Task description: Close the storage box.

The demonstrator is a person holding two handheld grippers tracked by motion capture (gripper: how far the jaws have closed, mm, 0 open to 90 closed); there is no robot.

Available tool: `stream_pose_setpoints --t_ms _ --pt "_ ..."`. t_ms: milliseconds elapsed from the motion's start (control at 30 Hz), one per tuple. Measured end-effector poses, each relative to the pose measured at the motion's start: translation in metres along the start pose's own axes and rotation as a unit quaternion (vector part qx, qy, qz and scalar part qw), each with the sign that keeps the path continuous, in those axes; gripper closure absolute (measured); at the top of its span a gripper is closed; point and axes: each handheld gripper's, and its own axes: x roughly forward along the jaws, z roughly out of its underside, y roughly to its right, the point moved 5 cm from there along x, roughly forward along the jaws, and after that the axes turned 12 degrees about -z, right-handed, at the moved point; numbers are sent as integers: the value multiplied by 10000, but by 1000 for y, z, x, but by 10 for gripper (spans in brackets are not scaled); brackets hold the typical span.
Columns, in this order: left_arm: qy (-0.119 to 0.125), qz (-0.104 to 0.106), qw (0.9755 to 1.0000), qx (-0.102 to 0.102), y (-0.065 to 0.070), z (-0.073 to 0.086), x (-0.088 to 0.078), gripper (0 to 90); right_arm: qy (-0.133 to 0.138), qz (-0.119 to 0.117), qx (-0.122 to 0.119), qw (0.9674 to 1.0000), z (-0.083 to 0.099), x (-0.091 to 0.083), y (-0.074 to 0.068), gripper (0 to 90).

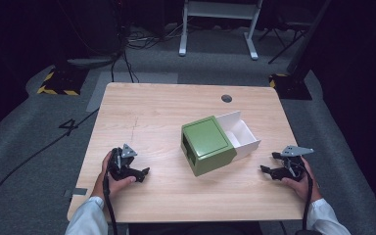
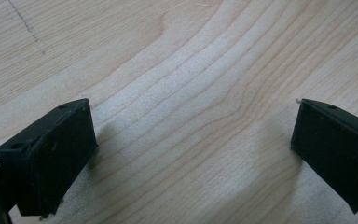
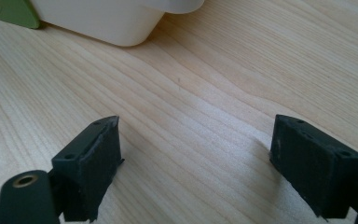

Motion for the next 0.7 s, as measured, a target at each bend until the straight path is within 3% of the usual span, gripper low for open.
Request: stream_pose_setpoints --t_ms 167,367,400,533,567,700 --pt "-5 17 10000 62 2 0 0 0 61 7 91 9999 -2 -2 3 230" --pt "9 84 9999 83 5 -1 0 0 430 -76 354 9984 -8 -12 12 254" --pt "15 71 9999 111 5 -1 -1 0 540 31 357 9979 -14 -17 17 268" --pt "21 95 9999 95 6 -1 0 1 603 141 323 9976 -25 -23 22 275" --pt "21 97 9999 96 6 -1 -1 1 635 139 234 9976 -36 -26 22 277" --pt "21 95 9999 96 7 -1 -1 0 525 252 28 9983 -50 -27 23 298"
